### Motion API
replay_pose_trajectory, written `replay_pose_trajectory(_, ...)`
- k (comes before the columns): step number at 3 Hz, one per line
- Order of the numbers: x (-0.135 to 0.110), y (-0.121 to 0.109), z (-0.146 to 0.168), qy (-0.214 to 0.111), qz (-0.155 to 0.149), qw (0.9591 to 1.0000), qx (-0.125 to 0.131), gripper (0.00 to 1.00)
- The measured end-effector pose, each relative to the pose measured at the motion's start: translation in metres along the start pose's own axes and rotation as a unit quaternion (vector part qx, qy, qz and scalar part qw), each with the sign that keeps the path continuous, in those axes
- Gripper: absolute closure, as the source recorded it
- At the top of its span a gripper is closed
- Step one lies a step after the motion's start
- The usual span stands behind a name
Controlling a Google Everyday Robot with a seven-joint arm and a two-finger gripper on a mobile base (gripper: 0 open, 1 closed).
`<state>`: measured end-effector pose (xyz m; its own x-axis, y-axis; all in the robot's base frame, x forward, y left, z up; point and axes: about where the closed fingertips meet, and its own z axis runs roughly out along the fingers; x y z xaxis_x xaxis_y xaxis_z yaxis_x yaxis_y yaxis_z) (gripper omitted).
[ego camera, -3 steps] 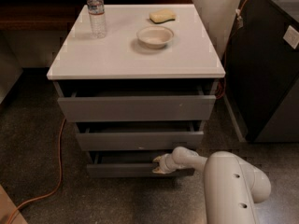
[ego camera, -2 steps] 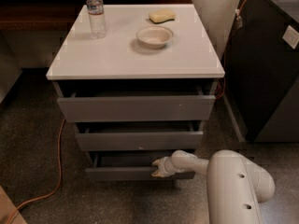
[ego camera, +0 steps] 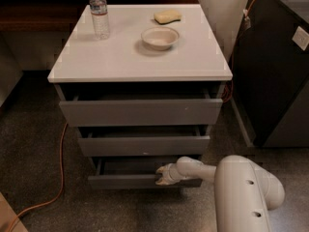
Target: Open bottom drawer
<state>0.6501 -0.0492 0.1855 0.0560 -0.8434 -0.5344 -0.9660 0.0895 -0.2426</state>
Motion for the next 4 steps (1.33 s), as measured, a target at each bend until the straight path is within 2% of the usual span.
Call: replay_pose_trajectory(4, -0.004, 0.01, 0.0, -0.008, 0.002, 0.9999, -0.009, 1.0)
